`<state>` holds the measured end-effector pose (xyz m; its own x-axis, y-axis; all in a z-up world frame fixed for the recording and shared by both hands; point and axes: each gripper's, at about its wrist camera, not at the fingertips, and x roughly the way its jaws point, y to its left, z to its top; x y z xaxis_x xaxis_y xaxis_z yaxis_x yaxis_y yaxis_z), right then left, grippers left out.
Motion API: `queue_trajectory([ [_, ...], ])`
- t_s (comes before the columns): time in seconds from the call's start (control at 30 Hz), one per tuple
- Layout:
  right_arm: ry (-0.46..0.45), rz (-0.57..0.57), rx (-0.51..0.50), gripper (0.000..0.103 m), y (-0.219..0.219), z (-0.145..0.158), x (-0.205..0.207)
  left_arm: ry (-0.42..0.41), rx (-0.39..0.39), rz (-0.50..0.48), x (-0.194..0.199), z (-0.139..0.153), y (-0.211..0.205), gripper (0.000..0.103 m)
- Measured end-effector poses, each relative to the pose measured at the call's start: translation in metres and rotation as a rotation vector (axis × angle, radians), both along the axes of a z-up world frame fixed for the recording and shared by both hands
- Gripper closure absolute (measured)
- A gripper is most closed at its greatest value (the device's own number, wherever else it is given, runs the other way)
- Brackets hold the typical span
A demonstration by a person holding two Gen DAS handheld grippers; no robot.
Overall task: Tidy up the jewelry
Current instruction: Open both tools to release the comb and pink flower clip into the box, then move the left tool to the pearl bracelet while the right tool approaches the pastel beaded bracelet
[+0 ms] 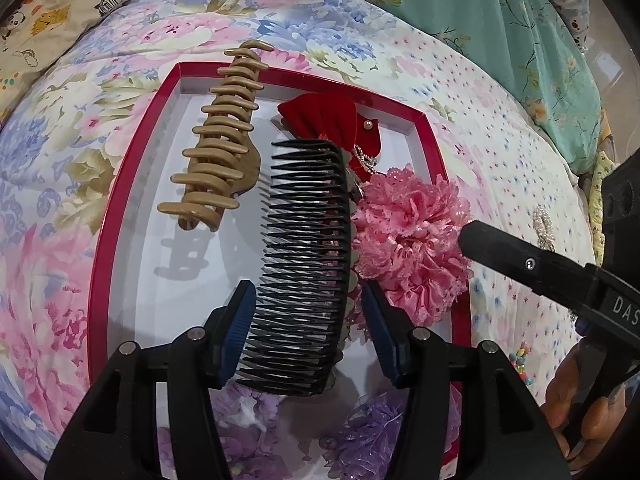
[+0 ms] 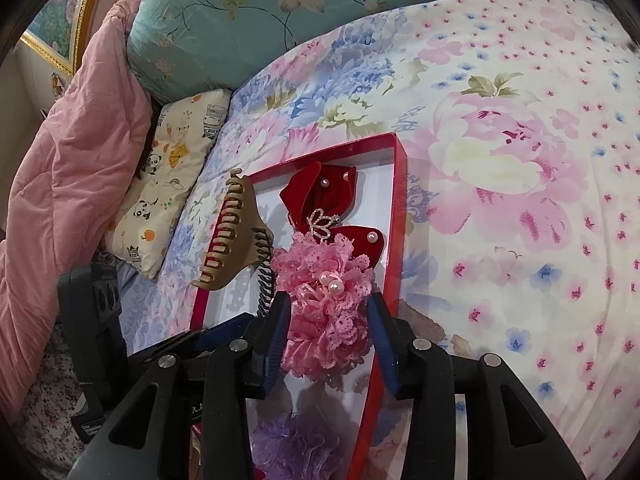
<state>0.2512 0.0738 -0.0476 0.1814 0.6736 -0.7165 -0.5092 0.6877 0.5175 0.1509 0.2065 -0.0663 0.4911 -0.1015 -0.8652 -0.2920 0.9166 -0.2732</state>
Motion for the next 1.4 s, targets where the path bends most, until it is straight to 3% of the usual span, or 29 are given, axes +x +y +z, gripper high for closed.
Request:
queue_trajectory([
  [1.0, 0.006, -0.07, 0.05, 0.059, -0.054, 0.013, -0.011, -0.007, -0.001, 0.038, -0.022, 0.015, 0.0, 0.042],
  [1.4, -0.021, -0.205, 0.027, 0.058, -0.145, 0.02, -0.022, -0.066, -0.03, 0.007, -0.039, 0.046, -0.033, 0.042],
])
